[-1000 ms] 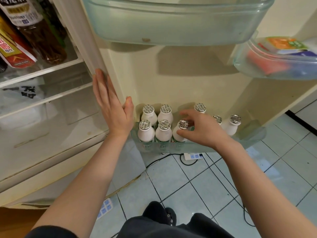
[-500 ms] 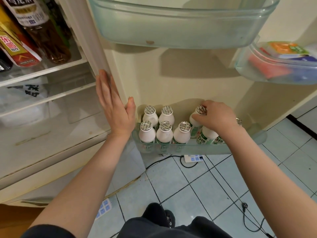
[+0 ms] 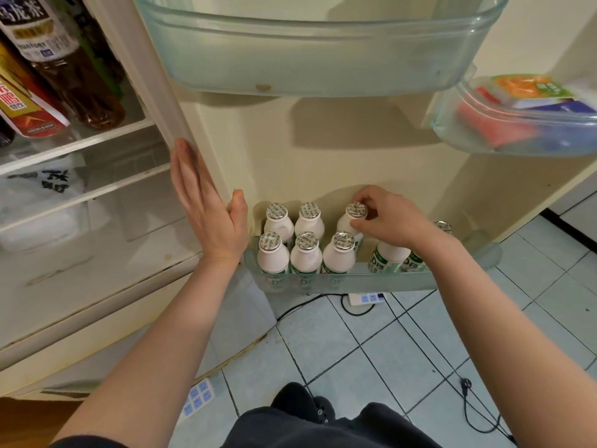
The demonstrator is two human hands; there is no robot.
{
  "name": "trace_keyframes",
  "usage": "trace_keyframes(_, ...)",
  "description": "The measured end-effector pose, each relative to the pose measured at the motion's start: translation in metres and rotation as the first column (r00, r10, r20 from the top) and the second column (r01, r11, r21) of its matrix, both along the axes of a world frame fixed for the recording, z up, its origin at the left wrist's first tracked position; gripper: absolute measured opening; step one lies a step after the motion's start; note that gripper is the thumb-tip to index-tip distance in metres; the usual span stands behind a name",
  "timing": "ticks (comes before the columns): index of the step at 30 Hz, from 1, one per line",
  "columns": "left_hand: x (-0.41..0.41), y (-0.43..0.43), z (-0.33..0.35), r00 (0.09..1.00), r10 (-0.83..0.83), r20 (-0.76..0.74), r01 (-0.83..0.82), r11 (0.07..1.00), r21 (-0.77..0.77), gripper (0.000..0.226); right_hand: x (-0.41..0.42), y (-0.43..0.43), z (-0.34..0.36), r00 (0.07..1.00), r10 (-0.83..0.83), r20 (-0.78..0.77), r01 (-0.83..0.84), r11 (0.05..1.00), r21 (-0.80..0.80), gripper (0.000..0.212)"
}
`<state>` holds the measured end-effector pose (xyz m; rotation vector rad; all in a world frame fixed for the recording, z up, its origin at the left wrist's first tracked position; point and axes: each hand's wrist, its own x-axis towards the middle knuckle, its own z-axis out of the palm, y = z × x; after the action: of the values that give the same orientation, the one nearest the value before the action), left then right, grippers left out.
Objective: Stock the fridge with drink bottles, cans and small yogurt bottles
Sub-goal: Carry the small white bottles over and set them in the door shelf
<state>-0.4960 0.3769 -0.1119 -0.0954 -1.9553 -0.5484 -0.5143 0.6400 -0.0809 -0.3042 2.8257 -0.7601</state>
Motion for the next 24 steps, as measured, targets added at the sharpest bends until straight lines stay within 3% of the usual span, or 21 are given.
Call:
trace_keyframes(7, -0.002, -0.003, -0.004, 1.000, -0.002, -0.010, 0.002, 1.000, 0.004, 0.069, 0.000, -0.004, -0.003, 0.995, -0.037, -0.088, 0.039, 0.999, 0.026, 0.038)
trace_keyframes(16, -0.002, -0.002, -0.003, 1.000, -0.003, -0.021, 0.003, 1.000, 0.007, 0.068, -0.001, -0.012, 0.007, 0.988, 0.155, 0.025, -0.156, 0.987, 0.041, 0.037)
trace_keyframes(24, -0.001, -0.002, -0.003, 1.000, 0.007, -0.014, -0.007, 1.000, -0.008, 0.068, -0.001, -0.013, 0.007, 0.986, 0.160, 0.038, -0.161, 0.986, 0.041, 0.036)
